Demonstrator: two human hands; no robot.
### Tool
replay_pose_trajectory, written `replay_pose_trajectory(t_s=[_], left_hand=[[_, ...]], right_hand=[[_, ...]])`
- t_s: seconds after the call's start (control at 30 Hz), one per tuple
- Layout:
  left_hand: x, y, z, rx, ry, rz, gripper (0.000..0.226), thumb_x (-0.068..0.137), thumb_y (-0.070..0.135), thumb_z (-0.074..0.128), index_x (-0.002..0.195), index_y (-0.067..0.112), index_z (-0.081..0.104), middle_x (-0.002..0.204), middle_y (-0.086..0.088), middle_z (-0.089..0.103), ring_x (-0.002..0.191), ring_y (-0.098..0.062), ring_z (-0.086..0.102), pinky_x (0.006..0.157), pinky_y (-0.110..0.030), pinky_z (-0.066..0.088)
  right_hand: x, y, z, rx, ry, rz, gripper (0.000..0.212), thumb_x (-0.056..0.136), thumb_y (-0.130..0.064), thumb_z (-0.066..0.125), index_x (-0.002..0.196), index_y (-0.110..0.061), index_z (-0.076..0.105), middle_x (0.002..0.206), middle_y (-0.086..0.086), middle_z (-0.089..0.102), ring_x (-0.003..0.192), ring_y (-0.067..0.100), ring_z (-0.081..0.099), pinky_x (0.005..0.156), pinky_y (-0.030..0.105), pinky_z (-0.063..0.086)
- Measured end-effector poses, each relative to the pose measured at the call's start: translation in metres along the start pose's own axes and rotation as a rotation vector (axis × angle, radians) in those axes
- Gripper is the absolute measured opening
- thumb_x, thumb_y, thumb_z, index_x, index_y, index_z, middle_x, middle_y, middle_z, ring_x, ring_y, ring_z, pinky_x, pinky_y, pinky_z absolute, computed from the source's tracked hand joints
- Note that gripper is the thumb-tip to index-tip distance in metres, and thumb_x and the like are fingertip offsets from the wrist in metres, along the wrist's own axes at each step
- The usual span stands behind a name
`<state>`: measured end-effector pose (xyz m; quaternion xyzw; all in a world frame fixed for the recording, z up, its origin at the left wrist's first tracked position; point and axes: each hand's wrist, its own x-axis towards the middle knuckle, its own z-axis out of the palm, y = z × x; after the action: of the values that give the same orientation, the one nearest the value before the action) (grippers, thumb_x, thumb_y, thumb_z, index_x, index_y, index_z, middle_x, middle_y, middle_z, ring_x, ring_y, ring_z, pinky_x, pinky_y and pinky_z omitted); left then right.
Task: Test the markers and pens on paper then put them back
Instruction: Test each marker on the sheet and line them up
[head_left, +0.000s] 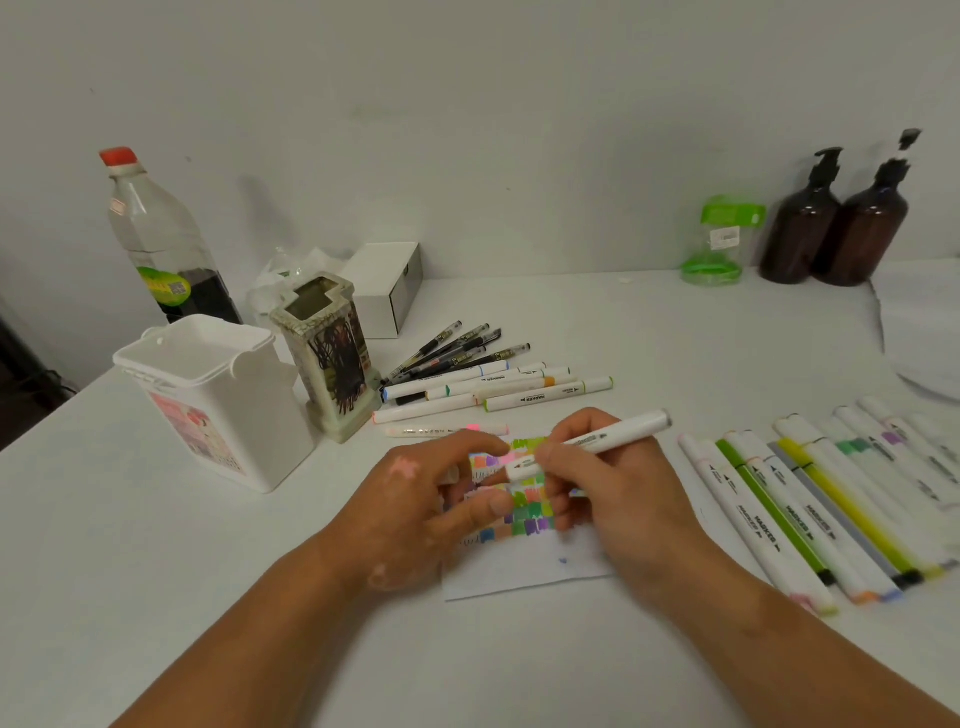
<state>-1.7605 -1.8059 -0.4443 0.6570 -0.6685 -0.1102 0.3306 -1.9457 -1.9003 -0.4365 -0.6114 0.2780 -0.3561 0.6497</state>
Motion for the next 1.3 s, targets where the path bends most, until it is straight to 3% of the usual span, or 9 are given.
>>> replay_pose_trajectory(t_s=[0.1,0.23,0.4,0.53,0.7,0.93,1.3], left_hand=[[0.0,-0.013,-0.007,0.122,-0.054,-0.057,0.04,0.083,0.06,0.058,0.116,0.04,0.067,0.088,0.022,0.055,0.088,-0.003,0.052,0.072,-0.013,0.043],[0.0,-0.019,-0.008,0.188,-0.131,-0.105,0.034,0.08,0.055,0.072,0.11,0.041,0.07,0.092,0.021,0.054,0.089,0.003,0.05,0.069,-0.008,0.038],[0.0,-0.022,-0.006,0.201,-0.143,-0.11,0.031,0.081,0.055,0.072,0.108,0.041,0.068,0.093,0.018,0.055,0.087,-0.001,0.051,0.071,-0.013,0.04],[0.0,-0.024,-0.007,0.181,-0.155,-0.133,0.033,0.08,0.056,0.073,0.11,0.044,0.067,0.094,0.019,0.055,0.088,0.001,0.051,0.074,-0.015,0.044],[-0.001,-0.029,-0.009,0.175,-0.179,-0.127,0.038,0.08,0.058,0.073,0.115,0.044,0.066,0.097,0.02,0.056,0.095,0.009,0.048,0.071,-0.005,0.037],[0.001,-0.03,-0.008,0.179,-0.209,-0.153,0.039,0.08,0.059,0.071,0.116,0.046,0.063,0.104,0.019,0.057,0.095,0.002,0.051,0.081,-0.021,0.05],[0.001,-0.028,-0.009,0.184,-0.211,-0.154,0.037,0.08,0.058,0.071,0.115,0.047,0.063,0.101,0.019,0.056,0.091,0.002,0.05,0.076,-0.016,0.046]], right_hand=[[0.0,-0.005,-0.002,0.075,0.041,0.053,0.012,0.079,-0.02,0.066,0.068,-0.019,0.064,0.057,0.01,0.059,0.05,0.021,0.054,0.044,0.03,0.048],[-0.007,-0.008,0.005,0.058,-0.103,0.127,0.02,0.088,-0.011,0.059,0.079,-0.013,0.076,0.067,0.018,0.069,0.059,0.024,0.064,0.052,0.033,0.057],[-0.016,-0.003,0.016,-0.329,-0.223,0.091,0.024,0.085,-0.006,0.07,0.073,-0.028,0.07,0.056,-0.001,0.064,0.047,0.009,0.059,0.048,0.017,0.047],[-0.019,-0.001,0.02,-0.483,-0.229,0.063,0.019,0.083,-0.014,0.073,0.075,-0.031,0.07,0.059,0.001,0.066,0.047,0.01,0.062,0.047,0.017,0.046],[-0.02,0.002,0.021,-0.518,-0.214,0.058,0.018,0.084,-0.018,0.073,0.077,-0.034,0.071,0.059,-0.003,0.067,0.047,0.006,0.062,0.048,0.016,0.047],[-0.021,0.001,0.022,-0.593,-0.252,0.045,0.012,0.081,-0.02,0.074,0.077,-0.032,0.073,0.058,-0.008,0.066,0.051,0.004,0.061,0.05,0.018,0.047],[-0.021,0.001,0.021,-0.583,-0.226,0.057,0.014,0.084,-0.017,0.073,0.076,-0.028,0.07,0.055,-0.007,0.065,0.048,0.007,0.063,0.048,0.015,0.046]])
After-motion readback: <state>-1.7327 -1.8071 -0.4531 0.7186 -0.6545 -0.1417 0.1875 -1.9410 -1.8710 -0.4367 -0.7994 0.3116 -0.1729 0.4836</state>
